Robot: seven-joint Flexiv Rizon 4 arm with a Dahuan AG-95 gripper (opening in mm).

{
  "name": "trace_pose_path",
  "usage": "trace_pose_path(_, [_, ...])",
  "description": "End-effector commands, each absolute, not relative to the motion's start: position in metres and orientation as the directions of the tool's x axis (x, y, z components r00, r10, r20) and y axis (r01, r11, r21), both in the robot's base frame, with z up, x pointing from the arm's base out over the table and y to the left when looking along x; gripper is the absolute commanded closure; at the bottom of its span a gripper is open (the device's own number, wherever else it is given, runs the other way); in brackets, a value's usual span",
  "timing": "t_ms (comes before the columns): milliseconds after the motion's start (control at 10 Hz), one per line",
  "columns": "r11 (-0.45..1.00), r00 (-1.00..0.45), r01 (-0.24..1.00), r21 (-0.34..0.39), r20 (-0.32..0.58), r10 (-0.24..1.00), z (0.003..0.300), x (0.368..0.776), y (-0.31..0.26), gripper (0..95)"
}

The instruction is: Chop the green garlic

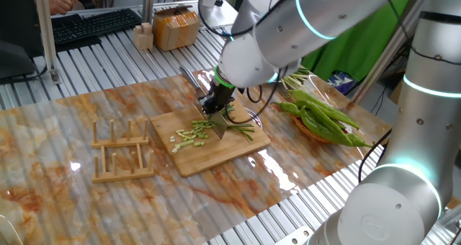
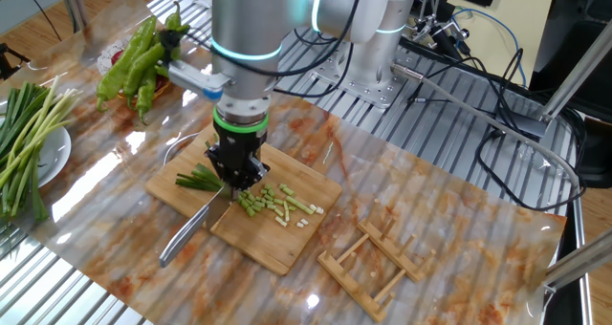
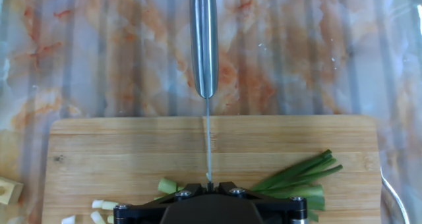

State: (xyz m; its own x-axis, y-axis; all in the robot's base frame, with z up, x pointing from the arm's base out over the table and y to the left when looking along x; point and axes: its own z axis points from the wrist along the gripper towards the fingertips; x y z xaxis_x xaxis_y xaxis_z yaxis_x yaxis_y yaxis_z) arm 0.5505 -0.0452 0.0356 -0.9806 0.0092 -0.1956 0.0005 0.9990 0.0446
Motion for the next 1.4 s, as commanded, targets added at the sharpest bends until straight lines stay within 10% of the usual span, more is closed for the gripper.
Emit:
trace_pose_path(100, [0.999,-0.989,0.006,0.054,-0.145,0.013,0.029,0.553,-0.041,95.0])
trace_pose_path(1400, [0.999,-0.992,0.01,0.037,-0.128,0.015,0.041,0.549,-0.036,95.0])
